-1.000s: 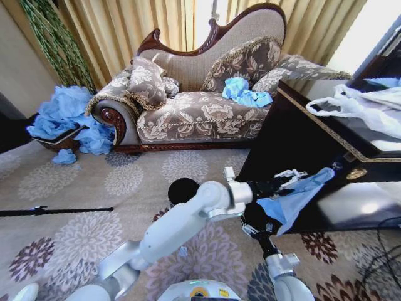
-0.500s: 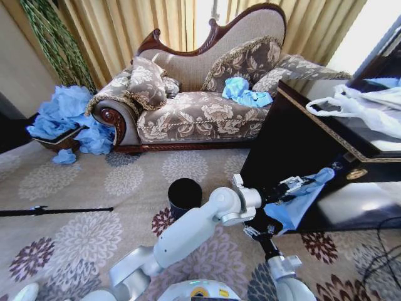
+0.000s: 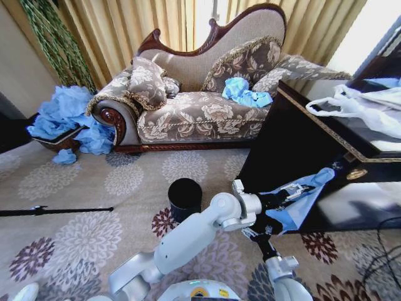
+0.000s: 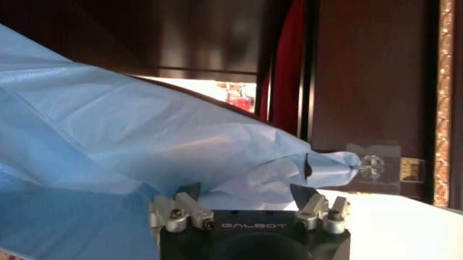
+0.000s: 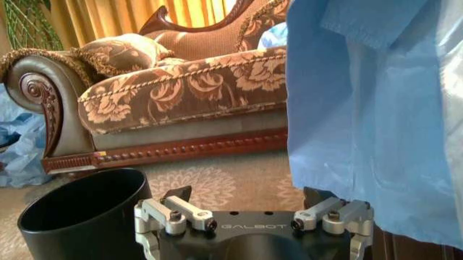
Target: Place a garbage bag over the trash bin.
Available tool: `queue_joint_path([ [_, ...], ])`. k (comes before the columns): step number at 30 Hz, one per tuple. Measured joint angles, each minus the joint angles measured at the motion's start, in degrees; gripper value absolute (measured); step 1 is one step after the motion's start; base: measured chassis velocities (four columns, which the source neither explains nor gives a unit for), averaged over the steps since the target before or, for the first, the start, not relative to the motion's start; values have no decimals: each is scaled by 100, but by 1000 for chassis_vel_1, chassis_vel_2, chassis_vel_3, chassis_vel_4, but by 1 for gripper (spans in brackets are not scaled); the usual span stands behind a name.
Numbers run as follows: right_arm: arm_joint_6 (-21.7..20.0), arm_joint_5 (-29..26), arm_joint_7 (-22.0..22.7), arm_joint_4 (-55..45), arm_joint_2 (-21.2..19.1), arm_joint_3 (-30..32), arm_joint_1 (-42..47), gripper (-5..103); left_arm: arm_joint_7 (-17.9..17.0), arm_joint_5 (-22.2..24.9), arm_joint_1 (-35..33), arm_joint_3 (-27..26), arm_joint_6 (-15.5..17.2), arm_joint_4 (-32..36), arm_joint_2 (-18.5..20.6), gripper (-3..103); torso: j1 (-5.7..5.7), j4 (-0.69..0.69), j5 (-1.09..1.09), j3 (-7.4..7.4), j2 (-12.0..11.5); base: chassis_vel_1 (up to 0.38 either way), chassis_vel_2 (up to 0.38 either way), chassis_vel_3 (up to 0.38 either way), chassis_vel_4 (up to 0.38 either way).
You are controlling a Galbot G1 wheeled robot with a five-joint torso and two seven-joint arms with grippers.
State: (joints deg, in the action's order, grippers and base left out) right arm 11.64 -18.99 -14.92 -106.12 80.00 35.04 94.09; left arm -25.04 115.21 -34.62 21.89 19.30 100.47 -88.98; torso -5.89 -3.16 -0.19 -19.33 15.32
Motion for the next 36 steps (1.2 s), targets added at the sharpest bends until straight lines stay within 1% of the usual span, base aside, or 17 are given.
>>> queue_joint_path([
  [2, 1, 2, -2, 2, 0, 0, 12, 100, 14, -52, -3, 1, -12, -64, -60, 81, 0, 0, 0, 0, 0, 0, 0, 0, 0],
  [5, 10, 17, -19, 21, 8, -4, 37, 100, 36, -238, -28, 3, -91, -231, -234, 65, 0, 0, 0, 0, 0, 0, 0, 0, 0],
  [6, 10, 17, -19, 21, 8, -4, 37, 100, 36, -238, -28, 3, -91, -231, -234, 65, 0, 0, 0, 0, 0, 0, 0, 0, 0],
  [8, 14, 34, -23, 24, 18, -16, 38, 100, 37, -316, -57, 10, -154, -274, -314, 54, 0, -1, 0, 0, 0, 0, 0, 0, 0],
  [9, 14, 40, -24, 24, 19, -20, 36, 100, 36, -344, -71, 21, -163, -281, -321, 48, 0, 0, 0, 0, 0, 0, 0, 0, 0],
  [10, 14, 40, -24, 24, 19, -20, 36, 100, 36, -344, -71, 21, -163, -281, -321, 48, 0, 0, 0, 0, 0, 0, 0, 0, 0],
  [12, 15, 59, -25, 34, 21, -28, 25, 100, 50, -409, -114, 64, -175, -279, -329, 38, 0, 0, 0, 0, 0, 0, 0, 0, 0],
  [13, 15, 59, -25, 34, 21, -28, 25, 100, 50, -409, -114, 64, -175, -279, -329, 38, 0, 0, 0, 0, 0, 0, 0, 0, 0],
  [15, 15, 69, -25, 46, 21, -31, 22, 100, 53, -438, -143, 87, -183, -249, -329, 27, 0, 0, -1, 0, 0, 0, 0, 0, 0],
  [16, 16, 75, -25, 52, 22, -31, 20, 100, 54, -444, -152, 93, -187, -239, -328, 27, 0, 0, -1, 0, 0, 0, 0, 0, 0],
  [18, 24, 93, -25, 71, 30, -32, 19, 100, 55, -469, -184, 107, -214, -194, -307, 16, 0, 0, -1, 0, 0, 0, 0, 0, 0],
  [19, 24, 93, -25, 71, 30, -32, 19, 100, 55, -469, -184, 107, -214, -194, -307, 16, 0, 0, -1, 0, 0, 0, 0, 0, 0],
  [21, 27, 97, -25, 76, 42, -32, 21, 100, 55, -486, -217, 108, -247, -157, -282, 6, 0, 0, -1, 0, 0, 0, 0, 0, 0],
  [26, 59, 115, -25, 121, 68, -24, 34, 100, 50, -559, -310, 109, -321, -92, -206, 0, 0, 0, -1, 0, 0, 0, 0, 0, 0],
  [32, 80, 133, -32, 128, 80, -25, 81, 100, 66, -576, -406, 90, -307, 36, -130, 0, 0, 0, -1, 0, 0, 0, 0, 0, 0],
  [34, 80, 139, -32, 125, 81, -27, 80, 100, 109, -574, -417, 78, -284, 53, -116, 0, 0, 0, -1, 0, 0, 0, 0, 0, 0],
  [36, 80, 156, -34, 125, 83, -36, 69, 100, 335, -568, -453, 17, -125, 74, -39, 0, 0, 0, -1, 0, 0, 0, 0, 0, 0],
])
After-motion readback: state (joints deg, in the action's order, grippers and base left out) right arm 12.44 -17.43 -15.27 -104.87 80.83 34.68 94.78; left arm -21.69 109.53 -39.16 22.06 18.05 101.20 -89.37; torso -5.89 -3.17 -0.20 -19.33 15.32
